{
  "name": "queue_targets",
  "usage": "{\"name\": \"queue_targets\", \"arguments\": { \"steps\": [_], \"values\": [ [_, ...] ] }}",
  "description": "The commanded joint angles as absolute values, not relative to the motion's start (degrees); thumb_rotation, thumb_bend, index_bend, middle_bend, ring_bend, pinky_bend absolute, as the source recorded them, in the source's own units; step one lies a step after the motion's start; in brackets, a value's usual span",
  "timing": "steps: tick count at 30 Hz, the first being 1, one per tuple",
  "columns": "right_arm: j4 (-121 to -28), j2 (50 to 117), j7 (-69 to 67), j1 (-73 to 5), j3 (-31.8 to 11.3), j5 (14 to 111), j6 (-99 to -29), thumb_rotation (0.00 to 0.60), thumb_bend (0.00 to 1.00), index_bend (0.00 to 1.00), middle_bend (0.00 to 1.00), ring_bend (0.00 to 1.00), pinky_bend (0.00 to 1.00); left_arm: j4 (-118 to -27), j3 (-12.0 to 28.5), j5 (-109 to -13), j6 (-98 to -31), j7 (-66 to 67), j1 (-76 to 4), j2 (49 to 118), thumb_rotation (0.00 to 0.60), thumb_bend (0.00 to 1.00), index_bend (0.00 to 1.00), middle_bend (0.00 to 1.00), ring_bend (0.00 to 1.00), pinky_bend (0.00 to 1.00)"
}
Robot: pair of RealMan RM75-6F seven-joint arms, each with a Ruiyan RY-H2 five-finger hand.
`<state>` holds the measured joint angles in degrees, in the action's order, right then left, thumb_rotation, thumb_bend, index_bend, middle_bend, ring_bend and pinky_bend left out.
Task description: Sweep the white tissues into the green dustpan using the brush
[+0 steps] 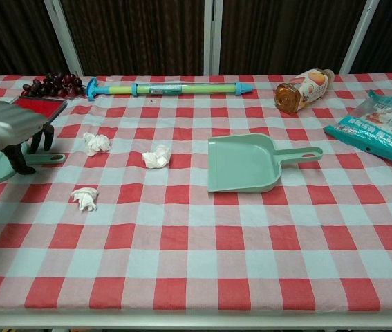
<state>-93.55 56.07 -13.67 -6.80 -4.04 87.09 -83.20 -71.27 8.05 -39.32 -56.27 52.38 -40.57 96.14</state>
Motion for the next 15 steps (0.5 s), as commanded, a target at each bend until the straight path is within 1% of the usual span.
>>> {"name": "queue_targets", "arguments": {
  "steps": [1, 7, 15],
  "values": [
    [-93.46, 56.18, -13.71, -6.7, -3.97, 87.12, -83.27, 0.6, 0.16, 0.1, 0.08, 0.0, 0.0, -70.82, 7.88, -38.74, -55.43, 52.17, -41.05, 96.05, 0.6, 0.25, 0.39, 0.44, 0.34, 0.23],
    [-93.11, 56.32, -13.97, -6.51, -4.0, 86.79, -83.25, 0.6, 0.16, 0.1, 0.08, 0.0, 0.0, -70.39, 7.37, -38.64, -55.03, 51.53, -41.53, 95.99, 0.6, 0.29, 0.4, 0.44, 0.34, 0.23],
    [-92.79, 56.5, -14.16, -6.63, -4.1, 86.76, -83.01, 0.6, 0.16, 0.1, 0.08, 0.0, 0.0, -68.9, 6.31, -40.88, -55.01, 49.54, -41.68, 96.35, 0.6, 0.33, 0.45, 0.49, 0.38, 0.25]
  ]
}}
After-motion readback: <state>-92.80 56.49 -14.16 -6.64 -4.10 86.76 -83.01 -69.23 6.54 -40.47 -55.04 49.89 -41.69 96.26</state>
